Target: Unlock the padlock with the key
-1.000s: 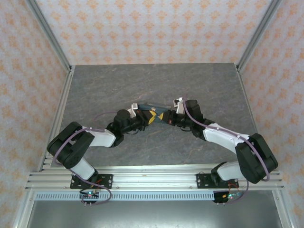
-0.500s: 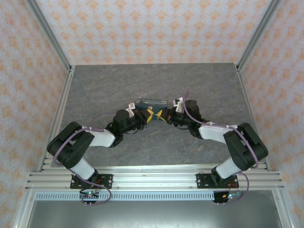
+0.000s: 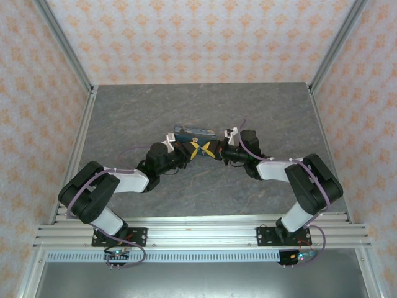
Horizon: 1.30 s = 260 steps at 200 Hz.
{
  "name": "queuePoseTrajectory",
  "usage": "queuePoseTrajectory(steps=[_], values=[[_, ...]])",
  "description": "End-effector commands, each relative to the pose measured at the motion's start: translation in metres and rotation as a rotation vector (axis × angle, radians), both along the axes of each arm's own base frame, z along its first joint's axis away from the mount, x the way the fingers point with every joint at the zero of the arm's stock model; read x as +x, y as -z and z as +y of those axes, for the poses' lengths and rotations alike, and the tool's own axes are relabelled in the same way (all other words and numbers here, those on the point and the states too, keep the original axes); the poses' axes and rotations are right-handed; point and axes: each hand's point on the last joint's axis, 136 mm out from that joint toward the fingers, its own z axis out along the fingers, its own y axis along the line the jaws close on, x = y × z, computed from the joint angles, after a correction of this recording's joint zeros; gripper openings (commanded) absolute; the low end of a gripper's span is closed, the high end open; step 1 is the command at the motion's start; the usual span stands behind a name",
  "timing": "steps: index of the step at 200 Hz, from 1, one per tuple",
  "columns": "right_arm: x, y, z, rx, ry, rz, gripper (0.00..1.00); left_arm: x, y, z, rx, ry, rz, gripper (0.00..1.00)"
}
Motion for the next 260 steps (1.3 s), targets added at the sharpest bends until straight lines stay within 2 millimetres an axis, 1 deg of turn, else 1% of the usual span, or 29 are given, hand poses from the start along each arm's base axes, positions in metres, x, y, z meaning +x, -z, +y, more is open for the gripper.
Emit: queuePoseTrajectory(steps=[1, 24, 46, 60, 88, 105, 116, 122, 141, 156, 163, 176, 186, 227, 260], values=[[0.011, -0.015, 0.008, -0.012, 0.003, -0.074, 0.0, -0.021, -0.037, -0.028, -0.074, 0.136, -0.105, 0.0], [0.014, -0.011, 0.013, -0.035, -0.002, -0.076, 0.0, -0.021, -0.037, -0.034, -0.095, 0.14, -0.101, 0.0], [0.017, -0.013, 0.027, -0.032, -0.022, -0.079, 0.0, -0.023, -0.035, -0.043, -0.11, 0.153, -0.094, 0.0], [0.019, -0.009, 0.033, -0.034, -0.03, -0.068, 0.0, -0.024, -0.032, -0.048, -0.112, 0.161, -0.089, 0.0], [0.024, -0.009, 0.037, 0.016, -0.017, -0.045, 0.0, -0.026, -0.019, -0.047, -0.075, 0.16, -0.075, 0.0], [0.024, -0.011, 0.037, 0.032, -0.015, -0.035, 0.0, -0.027, -0.008, -0.045, -0.019, 0.164, -0.073, 0.0], [0.025, -0.012, 0.037, 0.04, -0.012, -0.026, 0.0, -0.028, -0.005, -0.044, 0.027, 0.174, -0.094, 0.0], [0.025, -0.013, 0.037, 0.044, -0.01, -0.024, 0.0, -0.029, 0.002, -0.042, 0.071, 0.18, -0.088, 0.0], [0.024, -0.013, 0.037, 0.059, -0.003, -0.001, 0.0, -0.033, 0.007, -0.04, 0.197, 0.22, -0.134, 0.0], [0.026, -0.012, 0.036, 0.087, 0.011, 0.028, 0.0, -0.036, 0.007, -0.036, 0.281, 0.25, -0.19, 0.0], [0.027, -0.012, 0.035, 0.106, 0.018, 0.049, 0.0, -0.037, 0.011, -0.032, 0.325, 0.26, -0.203, 0.0], [0.03, -0.012, 0.033, 0.148, 0.036, 0.078, 0.0, -0.039, 0.012, -0.028, 0.374, 0.28, -0.245, 0.0], [0.033, -0.01, 0.032, 0.176, 0.047, 0.102, 0.0, -0.039, 0.017, -0.024, 0.415, 0.291, -0.262, 0.0], [0.042, -0.007, 0.027, 0.257, 0.083, 0.175, 0.0, -0.043, 0.031, -0.018, 0.516, 0.353, -0.352, 0.0], [0.05, 0.003, 0.027, 0.324, 0.088, 0.256, 0.0, -0.045, 0.043, -0.019, 0.542, 0.421, -0.436, 0.0]])
